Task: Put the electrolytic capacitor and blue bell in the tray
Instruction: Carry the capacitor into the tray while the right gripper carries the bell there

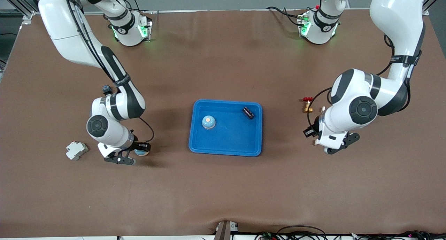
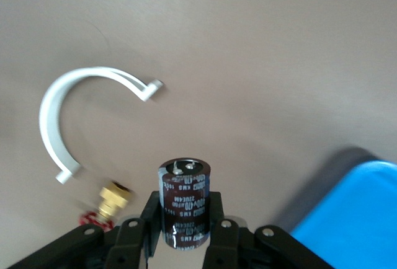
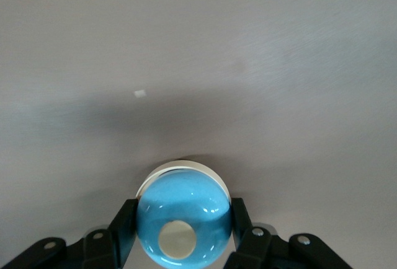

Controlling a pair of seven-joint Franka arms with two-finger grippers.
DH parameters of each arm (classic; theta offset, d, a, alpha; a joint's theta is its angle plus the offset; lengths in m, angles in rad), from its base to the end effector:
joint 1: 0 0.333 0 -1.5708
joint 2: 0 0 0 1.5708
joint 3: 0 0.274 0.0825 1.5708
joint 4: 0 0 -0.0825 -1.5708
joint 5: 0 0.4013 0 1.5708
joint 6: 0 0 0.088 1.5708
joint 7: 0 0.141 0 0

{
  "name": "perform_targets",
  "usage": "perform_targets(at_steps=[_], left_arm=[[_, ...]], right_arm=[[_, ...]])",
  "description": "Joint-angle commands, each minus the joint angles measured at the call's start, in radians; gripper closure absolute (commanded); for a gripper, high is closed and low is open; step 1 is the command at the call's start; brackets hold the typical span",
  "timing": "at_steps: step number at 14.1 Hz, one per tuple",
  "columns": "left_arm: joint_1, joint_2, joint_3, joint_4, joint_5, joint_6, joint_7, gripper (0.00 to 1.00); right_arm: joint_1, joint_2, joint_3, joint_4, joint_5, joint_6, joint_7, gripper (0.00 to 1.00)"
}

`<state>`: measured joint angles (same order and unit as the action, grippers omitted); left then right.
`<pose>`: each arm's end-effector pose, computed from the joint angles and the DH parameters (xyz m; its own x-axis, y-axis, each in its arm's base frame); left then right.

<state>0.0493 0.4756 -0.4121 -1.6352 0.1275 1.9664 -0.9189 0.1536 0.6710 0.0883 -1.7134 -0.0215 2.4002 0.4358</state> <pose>0.6219 -0.2057 0.2732 0.8545 0.5056 -0.1191 0.5051 -0.8623 -0.0366 0.6425 0.1567 0.1233 0.9805 -0.1964 -0.0002 -0.1963 -0.9796 -0.0441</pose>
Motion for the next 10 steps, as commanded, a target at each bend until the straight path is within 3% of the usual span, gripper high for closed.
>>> perform_targets(at_steps=[1,5,10], left_arm=[[-0.067,0.067,0.001,0.099,-0.026,-0.024,-0.148,1.00],[-0.186,0.196,0.009,0.239,-0.019,-0.008,-0.380,1.00],[-0.288,0.259,0.035,0.256,-0.012,0.130,-0.518,1.00]], right_arm=[[0.033,-0.004,0.045,0.061,0.000,-0.070,0.163,1.00],[0.147,0.001,0.044,0.155,0.000,-0.145,0.357,1.00],[0.225,0.002,0.044,0.163,-0.001,-0.142,0.494,1.00]])
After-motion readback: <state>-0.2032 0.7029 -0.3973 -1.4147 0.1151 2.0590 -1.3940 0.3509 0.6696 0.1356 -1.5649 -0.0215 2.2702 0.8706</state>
